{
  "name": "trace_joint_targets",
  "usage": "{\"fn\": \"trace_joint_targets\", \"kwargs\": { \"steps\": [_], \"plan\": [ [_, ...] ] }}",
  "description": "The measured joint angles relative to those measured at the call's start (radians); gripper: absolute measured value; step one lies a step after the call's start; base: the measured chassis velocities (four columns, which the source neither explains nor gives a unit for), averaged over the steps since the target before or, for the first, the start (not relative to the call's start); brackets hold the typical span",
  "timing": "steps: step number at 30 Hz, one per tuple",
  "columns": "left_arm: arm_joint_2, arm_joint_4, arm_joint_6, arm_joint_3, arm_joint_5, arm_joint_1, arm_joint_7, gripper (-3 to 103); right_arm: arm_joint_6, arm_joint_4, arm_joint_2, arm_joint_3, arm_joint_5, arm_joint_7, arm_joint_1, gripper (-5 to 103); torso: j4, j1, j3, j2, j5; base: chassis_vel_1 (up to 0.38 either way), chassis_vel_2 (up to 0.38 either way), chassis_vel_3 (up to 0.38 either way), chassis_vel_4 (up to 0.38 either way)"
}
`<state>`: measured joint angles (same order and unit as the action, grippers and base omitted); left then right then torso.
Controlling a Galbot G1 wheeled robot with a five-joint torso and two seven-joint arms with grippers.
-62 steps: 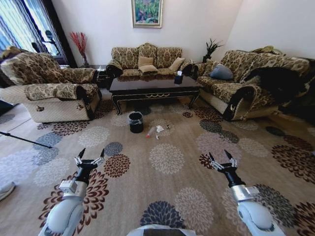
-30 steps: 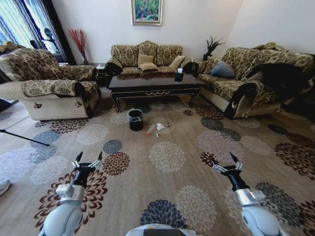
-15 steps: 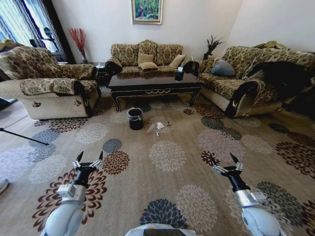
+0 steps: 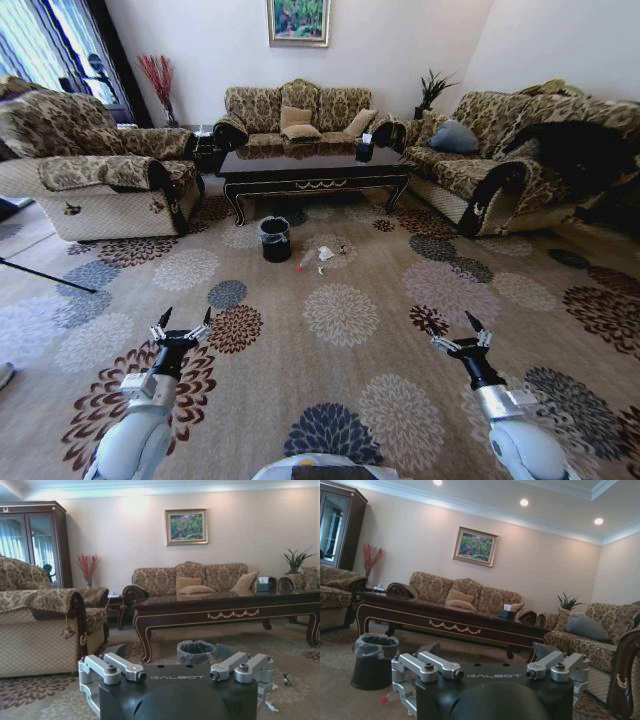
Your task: Move to the front of the table and pick up the trash from the floor, then place it into the trash bin.
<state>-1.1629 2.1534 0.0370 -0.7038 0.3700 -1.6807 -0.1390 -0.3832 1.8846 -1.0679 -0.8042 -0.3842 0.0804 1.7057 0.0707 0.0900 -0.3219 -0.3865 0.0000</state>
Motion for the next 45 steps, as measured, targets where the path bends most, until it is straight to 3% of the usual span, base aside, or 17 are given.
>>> {"fn": "trace_joint_targets", "kwargs": {
  "steps": [45],
  "plan": [
    [0.002,-0.009,-0.004,0.013,-0.004,0.015,-0.004,100,-0.01,-0.038,0.006,0.025,0.01,-0.004,-0.051,100,-0.0001,-0.057,0.118,0.176,0.0,0.0,0.0,0.0,0.0]
  ]
}}
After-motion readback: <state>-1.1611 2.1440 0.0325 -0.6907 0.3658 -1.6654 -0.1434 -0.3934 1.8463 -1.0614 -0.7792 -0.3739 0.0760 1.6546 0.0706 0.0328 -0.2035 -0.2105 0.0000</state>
